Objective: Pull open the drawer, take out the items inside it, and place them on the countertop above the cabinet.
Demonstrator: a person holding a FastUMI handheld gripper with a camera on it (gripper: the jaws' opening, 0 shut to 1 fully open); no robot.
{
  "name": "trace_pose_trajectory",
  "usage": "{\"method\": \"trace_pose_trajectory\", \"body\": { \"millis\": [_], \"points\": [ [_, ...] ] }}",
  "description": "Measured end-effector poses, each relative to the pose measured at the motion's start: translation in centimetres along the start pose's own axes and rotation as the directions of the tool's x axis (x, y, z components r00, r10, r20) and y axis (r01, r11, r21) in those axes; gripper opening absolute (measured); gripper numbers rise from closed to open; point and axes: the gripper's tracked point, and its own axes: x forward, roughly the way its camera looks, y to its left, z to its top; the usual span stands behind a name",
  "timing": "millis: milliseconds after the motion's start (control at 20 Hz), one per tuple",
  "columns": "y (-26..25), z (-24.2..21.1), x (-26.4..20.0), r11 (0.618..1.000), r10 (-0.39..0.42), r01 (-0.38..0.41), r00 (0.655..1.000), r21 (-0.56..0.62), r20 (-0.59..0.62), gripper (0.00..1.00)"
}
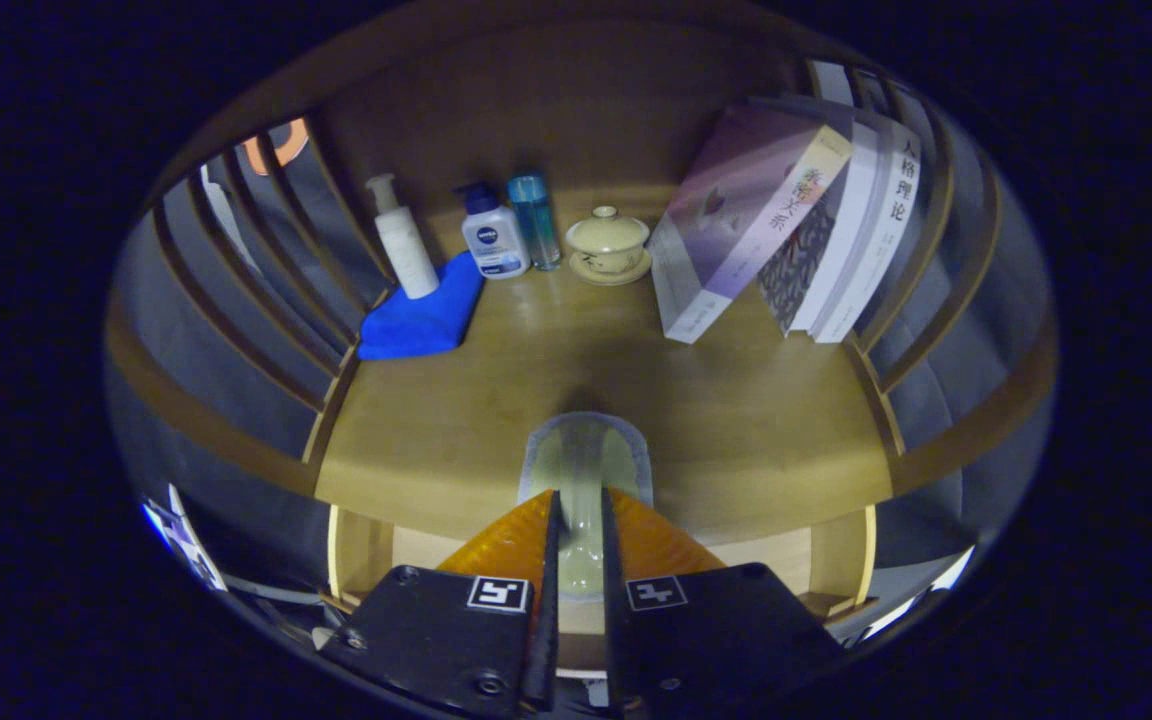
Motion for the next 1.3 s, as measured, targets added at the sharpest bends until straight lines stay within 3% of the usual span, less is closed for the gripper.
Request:
{"method": "trace_pose_trajectory", "body": {
  "millis": [500,750,850,950,1050,1300],
  "points": [
    [0.6,0.7,3.8,0.998,0.048,-0.048,0.999,0.027,0.007,0.22],
    [0.7,1.2,3.7,0.998,0.061,-0.062,0.995,0.016,0.083,0.24],
    [0.7,2.0,3.2,0.996,0.081,-0.086,0.983,0.024,0.167,0.45],
    [-0.2,2.2,2.2,0.999,0.043,-0.044,0.97,0.002,0.24,0.66],
    [0.6,2.0,1.0,0.998,0.06,-0.053,0.951,-0.033,0.303,0.88],
    [2.6,0.6,-3.5,0.995,0.095,-0.074,0.883,-0.064,0.46,0.88]
  ]
}}
